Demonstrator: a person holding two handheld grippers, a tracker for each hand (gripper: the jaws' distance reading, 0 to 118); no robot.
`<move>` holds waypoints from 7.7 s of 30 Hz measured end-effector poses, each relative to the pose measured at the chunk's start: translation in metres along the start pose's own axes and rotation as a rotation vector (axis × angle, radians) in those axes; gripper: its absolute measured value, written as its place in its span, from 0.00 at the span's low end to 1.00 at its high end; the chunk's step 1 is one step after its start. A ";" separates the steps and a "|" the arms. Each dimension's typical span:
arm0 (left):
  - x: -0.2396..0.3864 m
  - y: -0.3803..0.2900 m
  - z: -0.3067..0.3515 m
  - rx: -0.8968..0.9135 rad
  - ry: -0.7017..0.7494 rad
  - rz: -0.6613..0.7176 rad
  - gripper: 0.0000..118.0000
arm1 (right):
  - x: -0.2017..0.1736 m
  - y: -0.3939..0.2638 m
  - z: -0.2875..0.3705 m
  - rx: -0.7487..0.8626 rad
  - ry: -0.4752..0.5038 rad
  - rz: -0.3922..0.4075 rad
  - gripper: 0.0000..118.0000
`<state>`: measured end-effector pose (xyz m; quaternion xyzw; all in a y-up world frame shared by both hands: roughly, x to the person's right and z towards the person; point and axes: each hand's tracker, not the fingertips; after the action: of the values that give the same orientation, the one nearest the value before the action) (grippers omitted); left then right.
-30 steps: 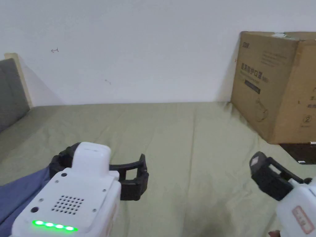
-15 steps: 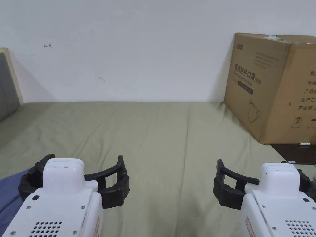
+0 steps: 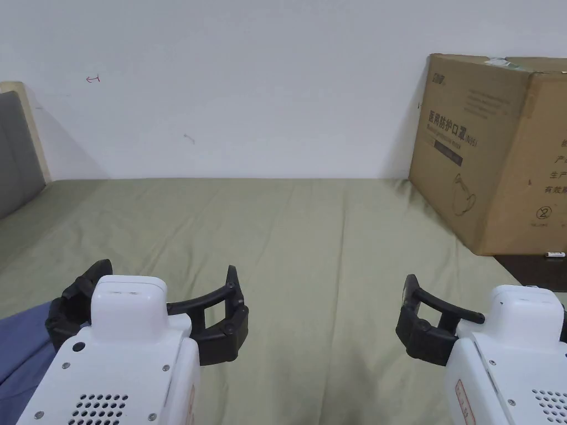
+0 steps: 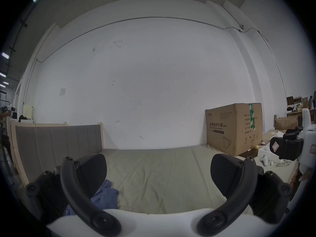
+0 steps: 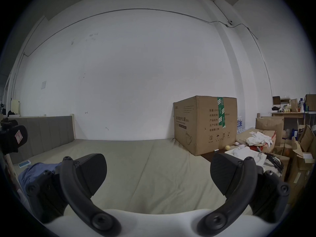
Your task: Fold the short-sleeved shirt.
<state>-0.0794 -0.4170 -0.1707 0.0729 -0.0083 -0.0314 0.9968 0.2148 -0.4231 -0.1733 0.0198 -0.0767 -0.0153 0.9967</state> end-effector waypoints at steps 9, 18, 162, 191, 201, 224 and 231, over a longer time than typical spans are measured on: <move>0.007 0.006 -0.001 -0.047 -0.047 -0.043 0.94 | 0.000 0.004 0.010 0.000 0.050 0.089 0.98; 0.004 0.007 -0.006 -0.098 -0.064 -0.028 0.00 | 0.018 0.010 0.001 -0.052 0.003 0.019 0.00; 0.005 -0.189 -0.322 -1.112 -0.493 0.115 0.04 | 0.055 -0.057 -0.168 -0.408 0.243 -0.085 0.00; -0.060 -0.100 -0.263 -0.958 -0.410 0.229 0.04 | 0.053 0.010 -0.396 -1.097 0.441 -0.104 0.00; -0.087 0.031 -0.251 -0.699 -0.329 0.197 0.04 | 0.091 0.142 -0.336 -0.841 0.389 -0.148 0.00; -0.104 0.185 -0.357 -0.394 -0.250 0.235 0.04 | 0.085 0.358 -0.371 -0.405 0.208 -0.114 0.00; -0.091 0.141 -0.387 -0.465 -0.243 0.243 0.04 | 0.088 0.318 -0.394 -0.449 0.240 -0.181 0.00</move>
<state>-0.1529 -0.2158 -0.5338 -0.1635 -0.1289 0.0788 0.9749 0.3712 -0.0934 -0.5352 -0.1934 0.0496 -0.1183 0.9727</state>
